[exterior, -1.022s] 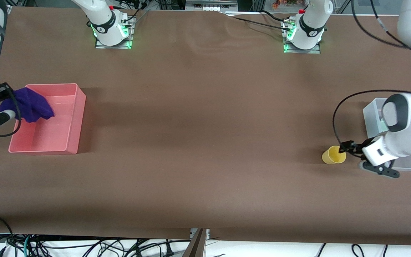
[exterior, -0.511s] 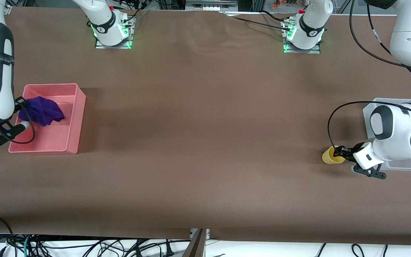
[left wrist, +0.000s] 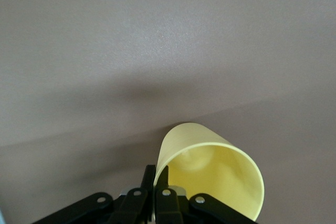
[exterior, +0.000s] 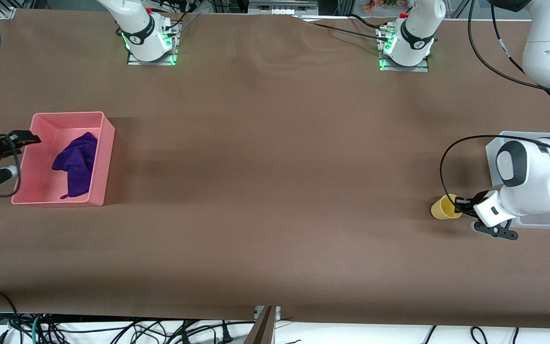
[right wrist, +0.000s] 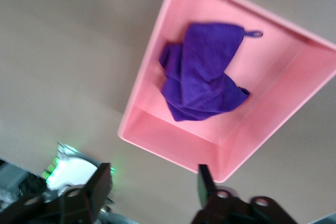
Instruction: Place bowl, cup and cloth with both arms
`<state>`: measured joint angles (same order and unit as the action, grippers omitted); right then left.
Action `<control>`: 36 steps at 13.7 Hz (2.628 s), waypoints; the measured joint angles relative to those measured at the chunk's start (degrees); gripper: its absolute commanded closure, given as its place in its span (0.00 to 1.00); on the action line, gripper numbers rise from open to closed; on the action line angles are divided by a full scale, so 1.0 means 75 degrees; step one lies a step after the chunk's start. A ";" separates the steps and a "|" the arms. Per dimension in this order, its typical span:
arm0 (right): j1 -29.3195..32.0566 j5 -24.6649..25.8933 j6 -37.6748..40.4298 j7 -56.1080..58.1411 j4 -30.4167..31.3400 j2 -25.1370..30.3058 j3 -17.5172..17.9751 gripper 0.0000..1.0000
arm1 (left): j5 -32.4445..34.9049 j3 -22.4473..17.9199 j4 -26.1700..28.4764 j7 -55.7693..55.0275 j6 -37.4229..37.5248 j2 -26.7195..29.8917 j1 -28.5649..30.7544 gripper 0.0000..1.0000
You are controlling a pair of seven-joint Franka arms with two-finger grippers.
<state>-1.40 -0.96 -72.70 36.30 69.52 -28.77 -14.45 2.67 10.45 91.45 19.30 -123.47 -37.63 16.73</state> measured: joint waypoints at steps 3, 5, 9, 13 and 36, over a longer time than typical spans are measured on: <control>-0.0115 0.0068 0.0340 -0.2190 -0.0460 0.0909 0.1101 0.00 | 0.0003 -0.0017 -0.0373 0.0022 0.1553 0.0715 0.0044 1.00; -0.0159 0.0219 0.0098 -0.2500 -0.0491 0.1564 0.1332 0.00 | 0.0217 -0.0140 -0.0728 0.0348 0.2942 0.1339 0.0109 1.00; -0.0033 0.0244 -0.0586 -0.2509 -0.0061 0.2416 0.1329 0.00 | 0.0756 -0.0385 -0.0833 0.2146 0.3553 0.1747 0.1146 1.00; -0.0016 0.0259 -0.0658 -0.2551 0.0748 0.2697 0.1331 0.00 | 0.0873 -0.0401 -0.0402 0.3387 0.2666 0.1333 0.2225 1.00; -0.0038 0.0257 -0.0439 -0.3322 0.0843 0.2608 0.1409 0.00 | 0.0878 0.3573 -0.1120 -0.0041 0.4973 0.2677 0.2791 0.00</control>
<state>-1.69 0.97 -75.99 11.39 75.84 -9.21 -3.88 9.26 37.25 83.06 19.00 -86.17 -17.55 37.66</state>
